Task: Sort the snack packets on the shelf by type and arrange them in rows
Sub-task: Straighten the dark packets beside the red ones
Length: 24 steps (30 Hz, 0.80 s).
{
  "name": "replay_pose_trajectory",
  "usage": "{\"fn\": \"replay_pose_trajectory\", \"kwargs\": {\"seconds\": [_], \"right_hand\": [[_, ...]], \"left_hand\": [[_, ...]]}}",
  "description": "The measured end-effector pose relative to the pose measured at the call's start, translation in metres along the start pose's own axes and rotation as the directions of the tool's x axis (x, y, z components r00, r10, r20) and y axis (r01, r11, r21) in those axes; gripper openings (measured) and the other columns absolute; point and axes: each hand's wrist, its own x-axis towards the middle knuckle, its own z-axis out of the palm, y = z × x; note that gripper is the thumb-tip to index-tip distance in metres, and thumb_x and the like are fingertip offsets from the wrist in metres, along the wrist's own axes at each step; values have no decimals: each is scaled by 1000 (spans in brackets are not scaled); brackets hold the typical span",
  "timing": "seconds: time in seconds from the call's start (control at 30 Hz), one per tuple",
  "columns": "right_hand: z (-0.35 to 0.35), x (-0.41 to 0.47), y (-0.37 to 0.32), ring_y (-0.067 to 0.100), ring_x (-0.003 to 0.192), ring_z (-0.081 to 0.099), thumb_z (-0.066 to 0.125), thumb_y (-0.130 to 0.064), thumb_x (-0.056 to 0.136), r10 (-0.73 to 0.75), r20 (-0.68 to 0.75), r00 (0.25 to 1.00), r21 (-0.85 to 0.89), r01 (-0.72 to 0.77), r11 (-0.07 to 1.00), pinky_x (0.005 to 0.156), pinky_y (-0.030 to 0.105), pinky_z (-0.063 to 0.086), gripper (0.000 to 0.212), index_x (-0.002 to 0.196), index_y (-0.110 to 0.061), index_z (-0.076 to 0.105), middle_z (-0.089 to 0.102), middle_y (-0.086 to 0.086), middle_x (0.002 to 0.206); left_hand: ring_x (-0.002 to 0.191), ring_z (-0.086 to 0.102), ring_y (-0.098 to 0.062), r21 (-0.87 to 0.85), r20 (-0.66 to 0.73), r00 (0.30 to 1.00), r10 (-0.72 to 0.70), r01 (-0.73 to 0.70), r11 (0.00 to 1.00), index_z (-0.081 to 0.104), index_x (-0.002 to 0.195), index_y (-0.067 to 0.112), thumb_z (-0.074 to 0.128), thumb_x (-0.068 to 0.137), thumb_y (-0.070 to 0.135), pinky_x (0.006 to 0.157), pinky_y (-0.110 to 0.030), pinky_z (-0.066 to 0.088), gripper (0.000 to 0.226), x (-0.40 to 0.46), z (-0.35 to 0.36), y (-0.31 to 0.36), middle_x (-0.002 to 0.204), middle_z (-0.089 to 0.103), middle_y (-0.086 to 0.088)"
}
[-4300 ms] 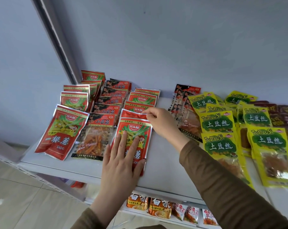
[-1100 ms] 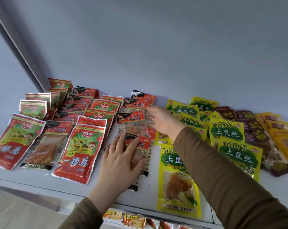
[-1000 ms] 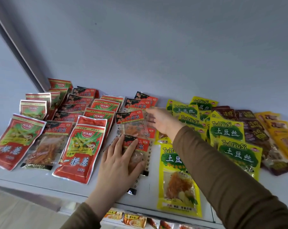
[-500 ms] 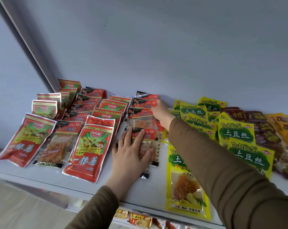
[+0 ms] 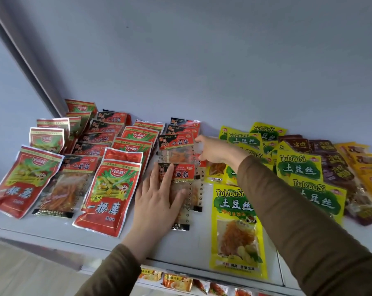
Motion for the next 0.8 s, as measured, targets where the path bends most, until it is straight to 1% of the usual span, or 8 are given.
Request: {"fn": "replay_pose_trajectory", "kwargs": {"seconds": [0.07, 0.17, 0.3, 0.4, 0.5, 0.57, 0.67, 0.8], "right_hand": [[5, 3, 1, 18, 77, 56, 59, -5, 99, -11, -36, 999, 295, 21, 955, 60, 31, 51, 58, 150, -25, 38, 58, 8, 119], [14, 7, -1, 26, 91, 58, 55, 2, 99, -3, -139, 990, 624, 90, 776, 73, 41, 55, 49, 140, -24, 46, 57, 19, 120], [23, 17, -9, 20, 91, 58, 53, 3, 98, 87, -299, 950, 664, 142, 734, 69, 33, 52, 37, 125, -22, 53, 55, 7, 103], [26, 24, -16, 26, 108, 61, 50, 9, 96, 107, -305, 946, 680, 138, 720, 92, 43, 56, 43, 130, -16, 51, 58, 10, 118], [27, 25, -25, 26, 121, 56, 46, 9, 96, 101, -241, 965, 723, 109, 683, 103, 47, 52, 54, 145, -13, 43, 53, 11, 137], [27, 21, -25, 24, 125, 54, 49, 0, 98, 80, -344, 935, 606, 156, 780, 106, 43, 48, 52, 147, -15, 44, 51, 8, 143], [32, 10, -25, 24, 125, 52, 56, -18, 97, -114, -629, 769, 108, 232, 967, 106, 39, 42, 41, 138, -15, 54, 59, 5, 134], [48, 4, -40, 28, 122, 57, 59, -36, 96, -208, -393, 896, -19, 218, 976, 93, 38, 48, 61, 149, -13, 39, 56, 9, 140]], "left_hand": [[155, 16, -25, -10, -22, 999, 28, -28, 1000, 6, 162, 42, 27, 99, 73, 124, -45, 18, 74, -3, 1, -1, 173, -2, 3], [154, 16, -24, -30, -51, 998, 44, -46, 998, 12, 162, 40, 29, 95, 73, 124, -45, 19, 77, -6, 0, -4, 173, 0, 5], [155, 14, -23, -33, -41, 999, 19, -21, 999, 14, 162, 39, 29, 97, 73, 125, -45, 17, 75, -8, 0, -5, 173, 3, 5], [155, 12, -23, -26, -14, 1000, 16, -16, 1000, 19, 162, 38, 35, 98, 70, 124, -43, 18, 74, -7, 1, -7, 172, 4, 6], [156, 10, -23, -60, -29, 999, 27, -28, 998, 25, 161, 35, 44, 96, 68, 125, -42, 17, 75, -6, -1, -7, 172, 6, 5], [158, 5, -22, -103, -56, 998, 25, -31, 994, 23, 161, 36, 47, 94, 69, 125, -41, 15, 79, -5, -2, -6, 172, -2, 3], [158, 5, -24, -127, -50, 999, 5, -11, 992, 16, 162, 37, 47, 92, 72, 124, -42, 17, 85, -1, -1, -6, 172, -10, 2], [159, -2, -25, -125, -29, 1000, 2, -5, 992, 14, 163, 35, 46, 91, 73, 126, -44, 10, 87, 3, 2, -5, 173, -3, 0]]}}
